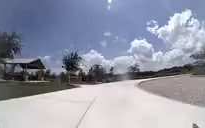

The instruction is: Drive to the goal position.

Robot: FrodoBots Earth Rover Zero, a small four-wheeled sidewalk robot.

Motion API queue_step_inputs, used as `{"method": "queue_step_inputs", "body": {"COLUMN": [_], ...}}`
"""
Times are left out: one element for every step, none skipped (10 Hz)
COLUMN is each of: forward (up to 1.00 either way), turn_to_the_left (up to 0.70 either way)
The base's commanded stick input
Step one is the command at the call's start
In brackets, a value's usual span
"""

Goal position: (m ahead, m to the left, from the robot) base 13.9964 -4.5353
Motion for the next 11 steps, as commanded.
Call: {"method": "queue_step_inputs", "body": {"forward": [0.85, 0.85, 0.85, 0.85, 0.85, 0.85, 0.85, 0.85, 0.85, 0.85, 0.85], "turn_to_the_left": [-0.01, -0.01, -0.01, -0.01, -0.01, -0.01, -0.01, -0.01, -0.01, -0.01, -0.01]}}
